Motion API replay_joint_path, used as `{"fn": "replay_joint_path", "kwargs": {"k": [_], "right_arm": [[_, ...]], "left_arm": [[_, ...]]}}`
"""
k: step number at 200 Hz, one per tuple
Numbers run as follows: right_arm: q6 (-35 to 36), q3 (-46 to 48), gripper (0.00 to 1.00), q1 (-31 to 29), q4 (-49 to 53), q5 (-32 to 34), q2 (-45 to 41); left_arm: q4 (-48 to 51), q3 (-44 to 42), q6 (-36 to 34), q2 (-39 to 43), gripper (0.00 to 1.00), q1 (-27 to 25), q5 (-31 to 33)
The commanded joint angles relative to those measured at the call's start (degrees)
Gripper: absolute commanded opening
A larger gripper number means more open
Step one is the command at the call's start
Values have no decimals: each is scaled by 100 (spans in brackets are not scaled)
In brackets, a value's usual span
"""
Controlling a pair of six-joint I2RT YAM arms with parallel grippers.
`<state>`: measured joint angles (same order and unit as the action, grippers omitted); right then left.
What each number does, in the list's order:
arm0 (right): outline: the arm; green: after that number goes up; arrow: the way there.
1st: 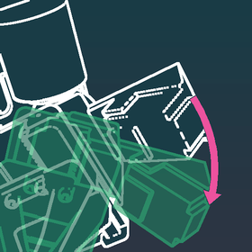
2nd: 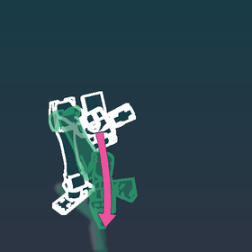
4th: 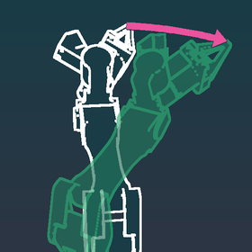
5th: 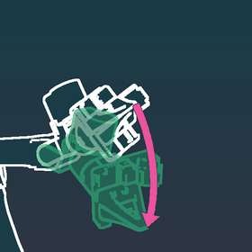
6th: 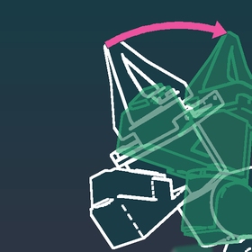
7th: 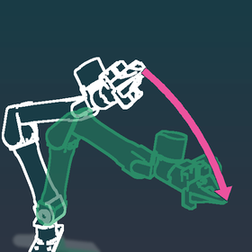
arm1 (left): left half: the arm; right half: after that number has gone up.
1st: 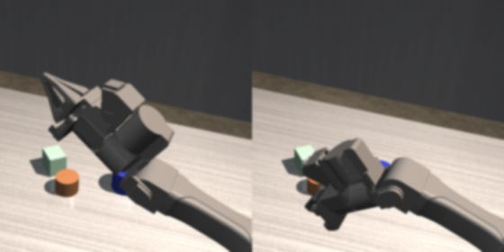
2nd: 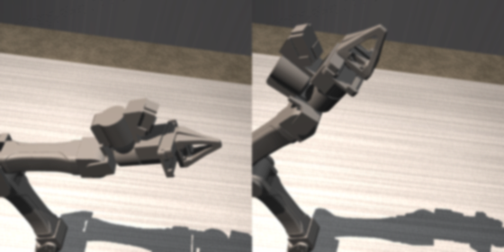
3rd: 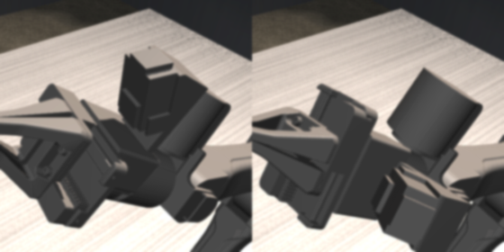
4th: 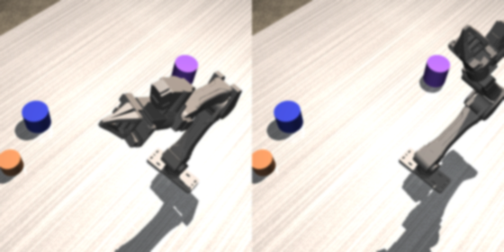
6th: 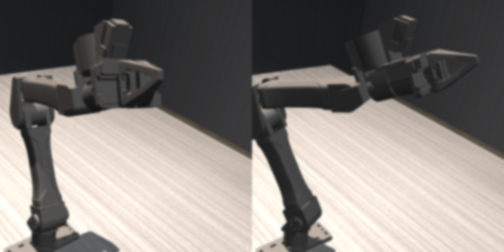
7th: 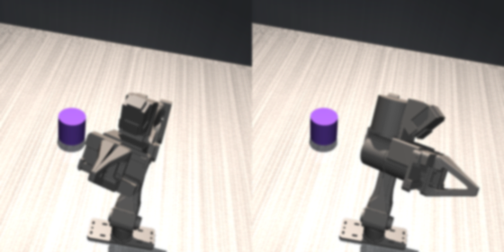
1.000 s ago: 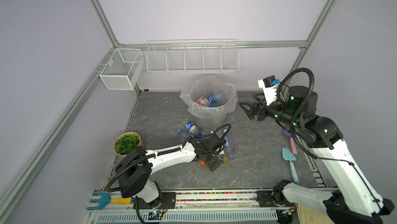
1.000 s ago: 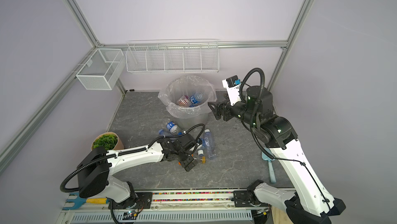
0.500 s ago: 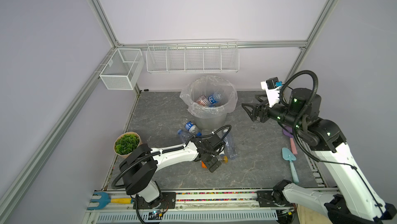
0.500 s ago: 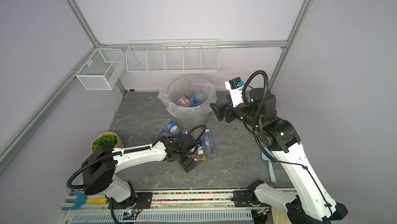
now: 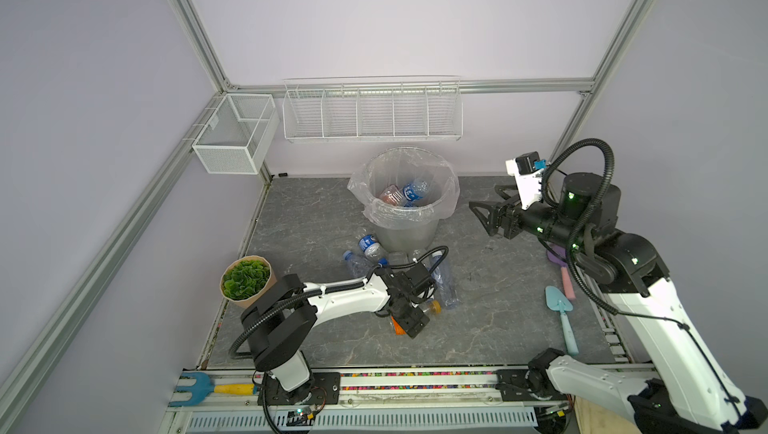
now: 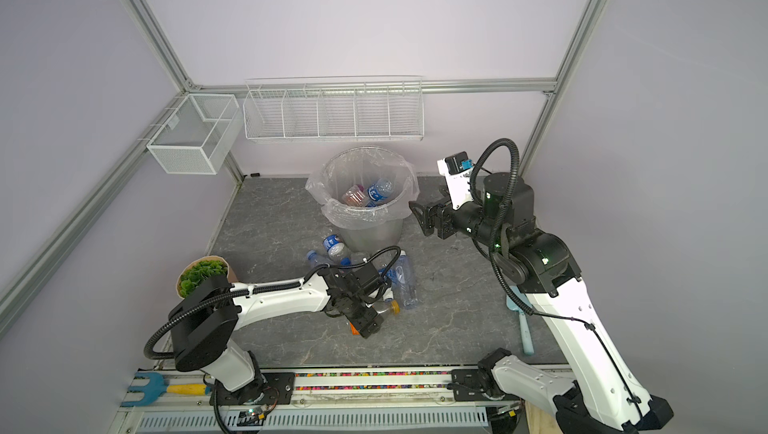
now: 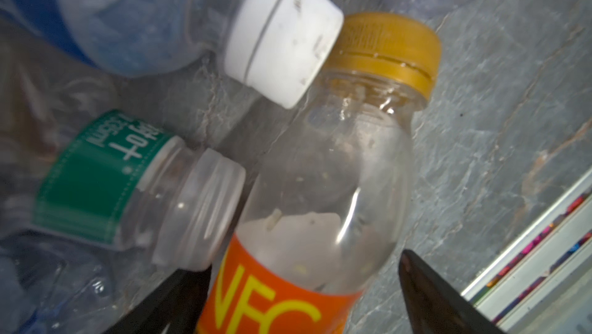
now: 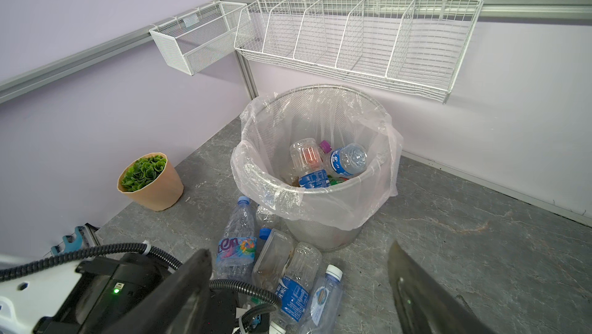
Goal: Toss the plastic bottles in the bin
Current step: 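Close the left gripper around the orange NFC bottle's body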
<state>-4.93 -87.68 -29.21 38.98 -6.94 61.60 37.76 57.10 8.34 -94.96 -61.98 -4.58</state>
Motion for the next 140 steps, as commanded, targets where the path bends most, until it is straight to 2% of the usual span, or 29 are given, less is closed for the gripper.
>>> {"fn": "replay_joint_path", "kwargs": {"k": [1, 30, 74, 140], "right_arm": [[-30, 84, 88, 44, -150, -53, -106], [-52, 95, 88, 66, -150, -54, -121], [-66, 102, 88, 100, -136, -58, -174], [-95, 117, 88, 143, -109, -53, -235]], "left_arm": [[-91, -50, 165, -66, 89, -73, -43], [-127, -92, 253, -23, 82, -91, 73], [-236, -165, 439, -83, 58, -254, 340], [-69, -51, 537, 183, 36, -422, 623]]}}
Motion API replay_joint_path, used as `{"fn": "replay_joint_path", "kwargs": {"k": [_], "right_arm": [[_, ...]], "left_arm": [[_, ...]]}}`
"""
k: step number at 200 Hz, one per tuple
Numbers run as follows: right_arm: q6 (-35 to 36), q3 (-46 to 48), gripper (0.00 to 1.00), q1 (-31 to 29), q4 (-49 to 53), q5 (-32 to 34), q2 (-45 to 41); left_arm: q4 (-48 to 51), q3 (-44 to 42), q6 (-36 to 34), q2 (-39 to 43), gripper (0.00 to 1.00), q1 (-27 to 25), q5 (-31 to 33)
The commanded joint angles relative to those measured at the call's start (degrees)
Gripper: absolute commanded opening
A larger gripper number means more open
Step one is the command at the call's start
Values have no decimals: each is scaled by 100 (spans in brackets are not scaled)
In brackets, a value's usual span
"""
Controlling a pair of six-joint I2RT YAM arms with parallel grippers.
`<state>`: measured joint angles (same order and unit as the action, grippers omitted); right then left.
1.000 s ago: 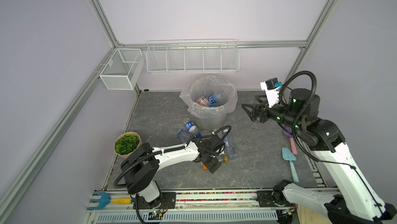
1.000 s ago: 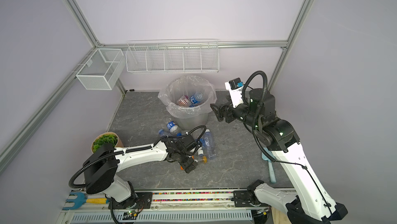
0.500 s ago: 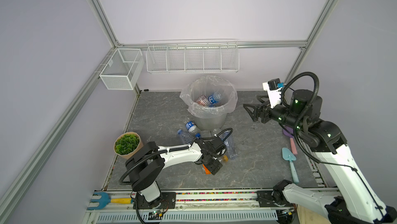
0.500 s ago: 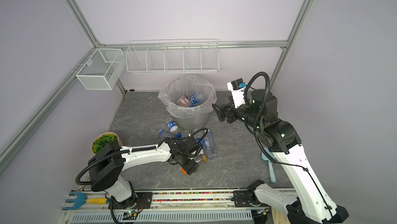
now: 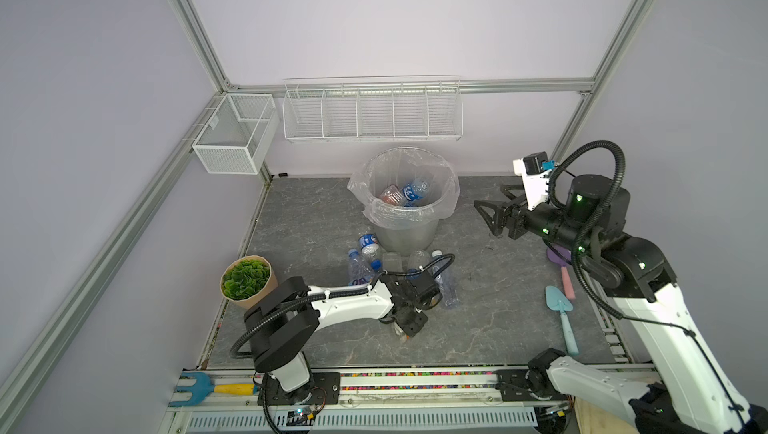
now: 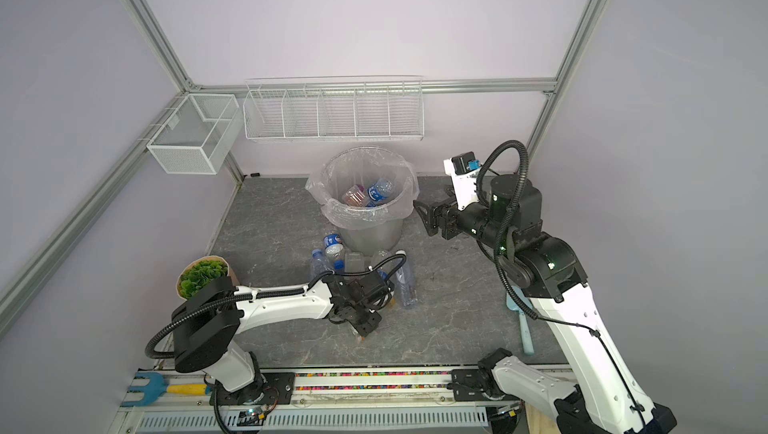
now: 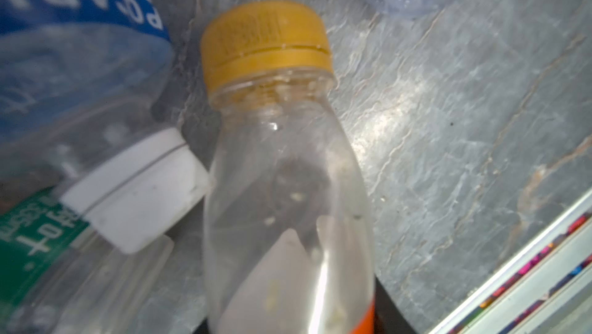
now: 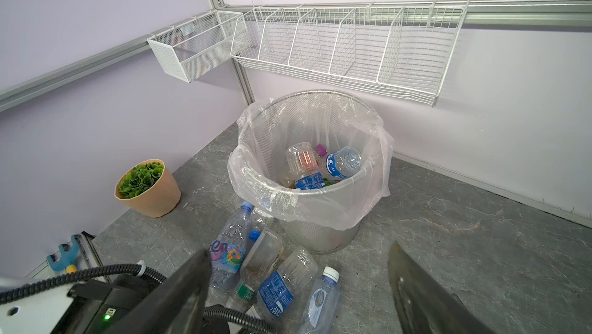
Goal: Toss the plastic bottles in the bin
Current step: 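Close the left gripper around the orange NFC bottle's body, then lift the orange NFC bottle with the left gripper up over the bin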
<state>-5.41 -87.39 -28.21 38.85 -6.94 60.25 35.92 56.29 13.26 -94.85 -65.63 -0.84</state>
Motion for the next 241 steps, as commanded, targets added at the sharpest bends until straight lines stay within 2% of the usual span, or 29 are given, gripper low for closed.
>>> {"fn": "replay_joint_path", "kwargs": {"k": [1, 37, 129, 185, 241], "right_arm": [[-52, 90, 88, 43, -96, -53, -100], [-66, 108, 88, 45, -96, -59, -126], [-111, 56, 88, 53, -55, 49, -215], [-144, 133, 88, 88, -52, 274, -325], [-273, 290, 88, 140, -96, 536, -447]], "left_arm": [[120, 35, 45, 174, 36, -61, 254], [268, 160, 37, 502, 30, -134, 388], [933, 1051, -226, 1206, 27, -315, 772], [786, 1311, -383, 1884, 25, -319, 917], [403, 1413, -626, 2628, 24, -328, 1331]]}}
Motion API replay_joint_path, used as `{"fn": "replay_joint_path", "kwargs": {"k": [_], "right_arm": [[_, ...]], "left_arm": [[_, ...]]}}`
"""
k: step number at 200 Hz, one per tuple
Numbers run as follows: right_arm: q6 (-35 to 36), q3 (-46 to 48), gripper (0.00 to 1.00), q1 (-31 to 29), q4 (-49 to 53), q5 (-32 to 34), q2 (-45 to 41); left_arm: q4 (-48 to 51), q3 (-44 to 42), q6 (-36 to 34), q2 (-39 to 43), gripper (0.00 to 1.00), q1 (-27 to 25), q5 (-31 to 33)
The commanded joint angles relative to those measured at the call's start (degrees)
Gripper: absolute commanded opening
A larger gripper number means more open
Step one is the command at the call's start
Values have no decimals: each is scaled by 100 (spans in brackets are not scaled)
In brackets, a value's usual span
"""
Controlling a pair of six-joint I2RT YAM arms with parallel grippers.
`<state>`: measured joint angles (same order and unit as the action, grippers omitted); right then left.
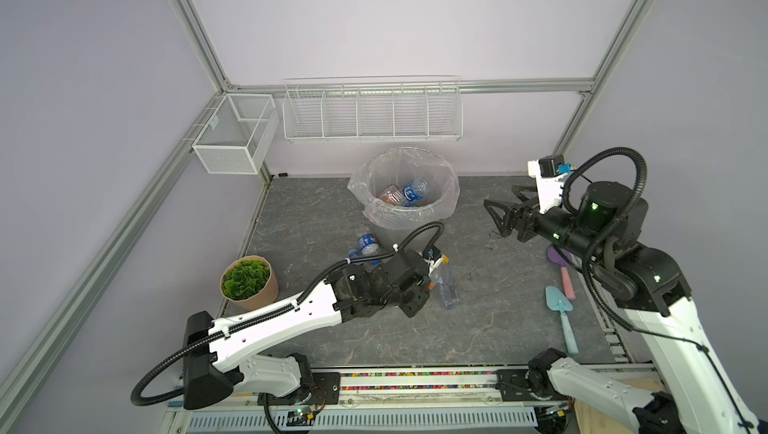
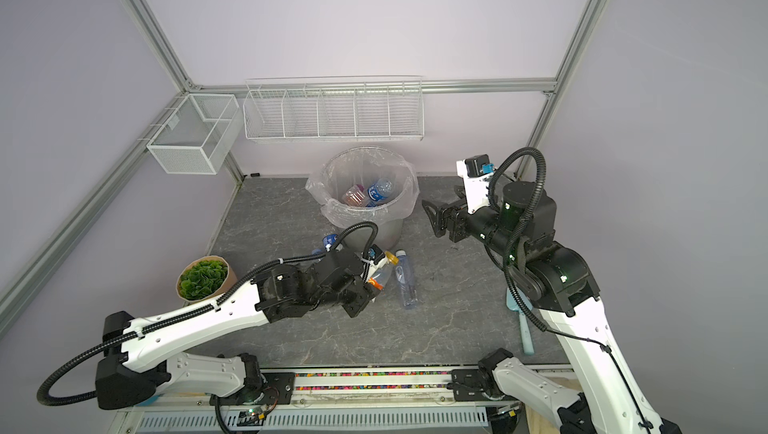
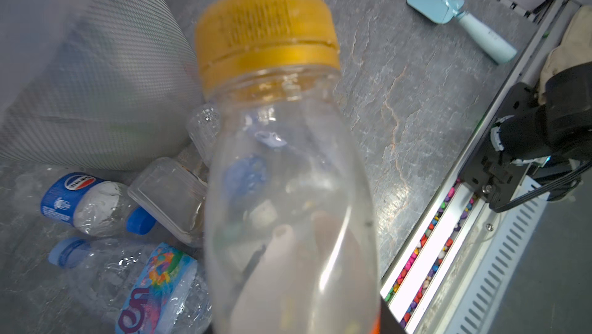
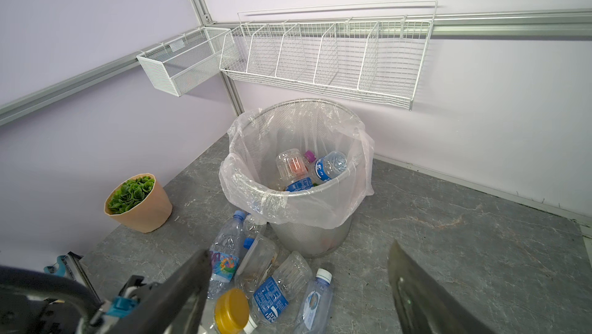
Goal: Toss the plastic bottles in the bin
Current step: 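Lift the orange NFC bottle with the left gripper up over the bin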
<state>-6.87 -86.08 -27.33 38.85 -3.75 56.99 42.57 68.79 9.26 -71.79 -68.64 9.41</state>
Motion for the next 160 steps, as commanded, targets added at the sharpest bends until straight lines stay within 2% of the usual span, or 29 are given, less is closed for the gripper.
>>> {"fn": "replay_joint_path", "kwargs": {"k": [1, 39, 94, 160], "right_arm": [[-128, 165, 88, 53, -92, 230, -124], [-215, 302, 88, 115, -90, 504, -252], [-290, 395, 88, 159, -122, 397, -273], [-342, 499, 88, 175, -122, 285, -315]], "left_arm": [[-268, 157, -233, 345, 23, -22, 315], [-677, 29, -402, 902, 22, -22, 599], [-1118, 27, -763, 1618, 22, -19, 1117], [-1647, 292, -1234, 2065, 22, -11, 1569]]}}
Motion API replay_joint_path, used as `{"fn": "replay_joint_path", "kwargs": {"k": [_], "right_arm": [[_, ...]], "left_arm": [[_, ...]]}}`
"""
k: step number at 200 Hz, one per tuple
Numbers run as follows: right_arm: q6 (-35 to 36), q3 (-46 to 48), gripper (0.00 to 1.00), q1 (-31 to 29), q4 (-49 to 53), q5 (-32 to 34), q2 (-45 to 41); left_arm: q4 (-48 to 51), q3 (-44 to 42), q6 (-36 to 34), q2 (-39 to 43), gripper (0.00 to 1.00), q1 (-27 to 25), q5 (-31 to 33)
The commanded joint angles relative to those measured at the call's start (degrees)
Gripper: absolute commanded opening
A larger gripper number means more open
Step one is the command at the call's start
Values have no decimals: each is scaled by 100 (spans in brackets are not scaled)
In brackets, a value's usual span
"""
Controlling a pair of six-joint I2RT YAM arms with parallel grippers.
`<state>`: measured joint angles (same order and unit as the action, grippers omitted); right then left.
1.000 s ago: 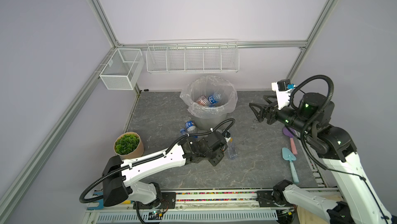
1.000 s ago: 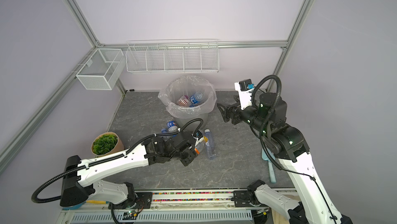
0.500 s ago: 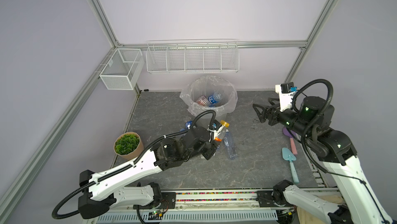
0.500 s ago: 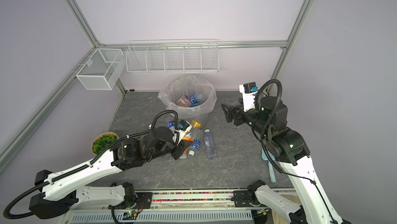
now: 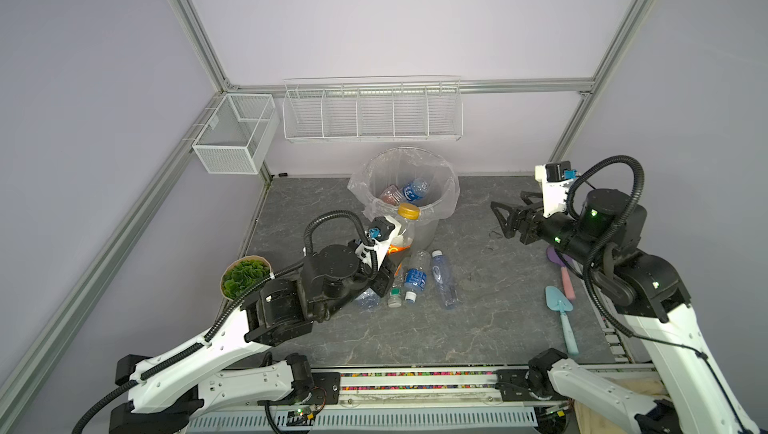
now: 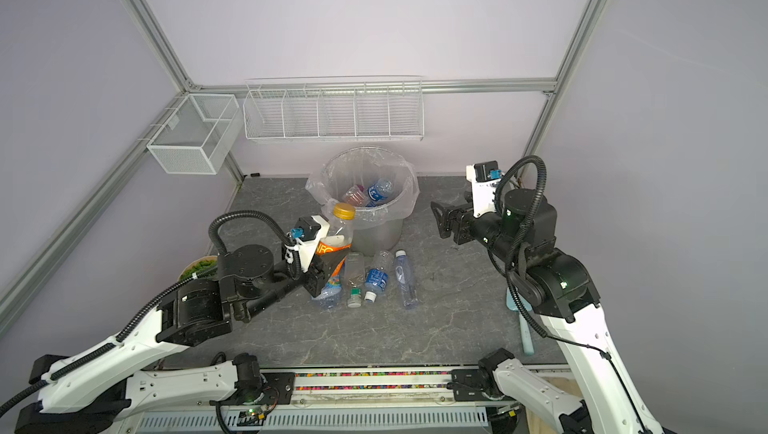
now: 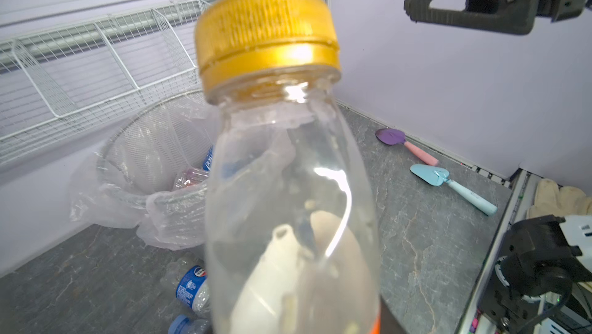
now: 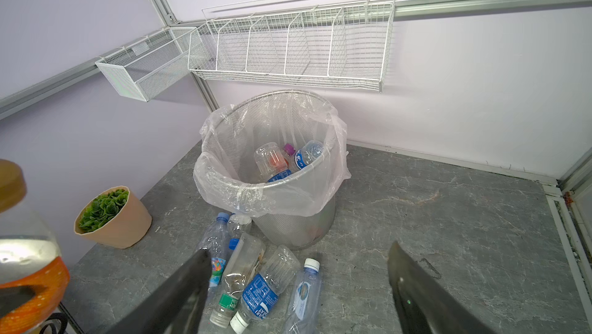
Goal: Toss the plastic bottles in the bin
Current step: 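Lift the orange NFC bottle with the left gripper up over the bin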
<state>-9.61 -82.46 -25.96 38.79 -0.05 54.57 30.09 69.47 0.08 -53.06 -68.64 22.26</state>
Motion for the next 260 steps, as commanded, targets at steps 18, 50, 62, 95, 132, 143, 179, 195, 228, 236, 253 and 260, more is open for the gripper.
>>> {"fn": "replay_joint_path", "kwargs": {"k": [18, 50, 62, 95, 132, 143, 179, 195, 228, 236, 253, 260], "right_arm": [[-77, 156, 88, 42, -109, -122, -78], [-94, 186, 88, 38, -126, -162, -73], [-102, 195, 88, 45, -120, -183, -74], [-103, 220, 88, 46, -111, -213, -106], [-126, 246, 88, 47, -117, -250, -113], [-145, 245, 88, 47, -125, -267, -102], [-174, 256, 88, 47, -133, -349, -90], [-180, 271, 88, 52, -128, -357, -95], [-163, 273, 88, 55, -85, -365, -118], [-147, 272, 88, 63, -73, -368, -130], [-113, 274, 88, 63, -49, -359, -135], [-103, 282, 88, 56, -51, -354, -139]], "left_arm": [[-588, 225, -423, 318, 22, -9, 379], [-831, 346, -677, 450, 22, -9, 549], [-920, 410, -776, 469, 22, -12, 590], [-1275, 523, -1021, 513, 22, -9, 671], [-1688, 580, -1259, 509, 22, -9, 674], [-1830, 609, -1338, 472, 22, -10, 668], [-1950, 993, -1520, 80, 22, 8, 766], [-1977, 1172, -1602, -157, 22, 57, 684], [-1869, 1624, -1449, -634, 21, 439, 161], [-1874, 1727, -1394, -713, 21, 549, 28], [-1918, 1935, -1399, -868, 21, 687, -153], [-1919, 2041, -1426, -951, 22, 732, -210]]}}
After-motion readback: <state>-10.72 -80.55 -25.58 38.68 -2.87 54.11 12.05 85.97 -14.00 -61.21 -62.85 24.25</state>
